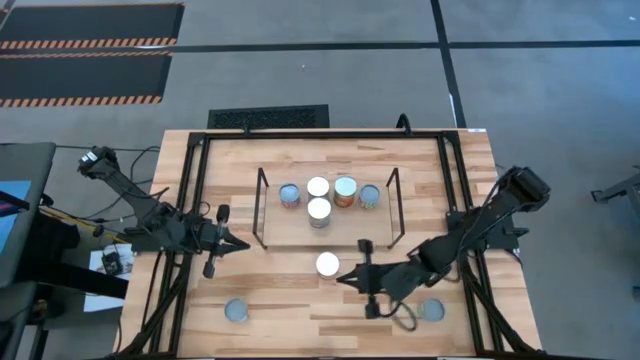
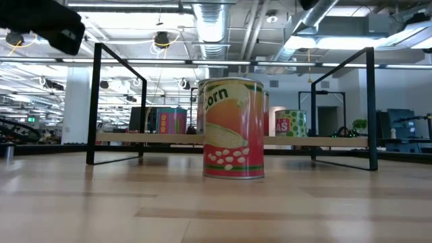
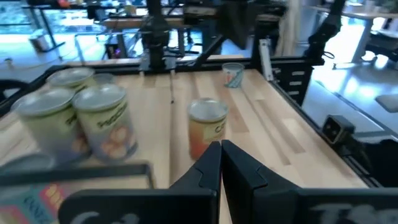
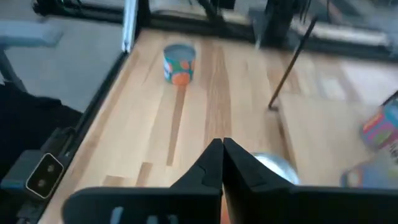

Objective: Pick and place cans onto a shelf
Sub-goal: Put the canned corn on the shelf

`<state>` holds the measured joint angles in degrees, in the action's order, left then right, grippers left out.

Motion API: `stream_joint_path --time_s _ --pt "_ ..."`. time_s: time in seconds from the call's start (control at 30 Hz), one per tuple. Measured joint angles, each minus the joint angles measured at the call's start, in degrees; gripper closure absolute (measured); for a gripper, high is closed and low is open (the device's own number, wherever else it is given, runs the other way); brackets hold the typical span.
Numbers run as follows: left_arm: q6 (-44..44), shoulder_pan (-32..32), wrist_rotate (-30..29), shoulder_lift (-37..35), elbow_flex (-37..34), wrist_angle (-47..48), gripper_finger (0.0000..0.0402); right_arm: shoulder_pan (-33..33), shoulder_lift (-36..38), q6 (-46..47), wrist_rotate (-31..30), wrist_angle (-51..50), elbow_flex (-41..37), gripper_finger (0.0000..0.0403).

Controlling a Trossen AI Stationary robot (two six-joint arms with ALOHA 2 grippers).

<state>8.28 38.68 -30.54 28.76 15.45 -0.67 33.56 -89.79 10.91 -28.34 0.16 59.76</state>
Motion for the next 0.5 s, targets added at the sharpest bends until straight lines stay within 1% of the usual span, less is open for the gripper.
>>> stream_joint_path --time_s 0.17,0.33,0.5 --pt "1.2 0.0 -1.8 -3.3 -3.1 -0.2 0.04 -1.0 -9.2 8.1 0.0 -17.3 13.3 0.0343" --pt "1.2 0.0 -1.9 -4.5 -3.7 -0.1 0.04 -1.9 -17.6 11.6 -0.2 -32.4 26.1 0.0291" --pt "0.8 0.0 -1.9 -4.5 -3.7 -0.1 0.04 -3.0 -24.0 13.1 -0.2 -42.2 35.3 0.0246"
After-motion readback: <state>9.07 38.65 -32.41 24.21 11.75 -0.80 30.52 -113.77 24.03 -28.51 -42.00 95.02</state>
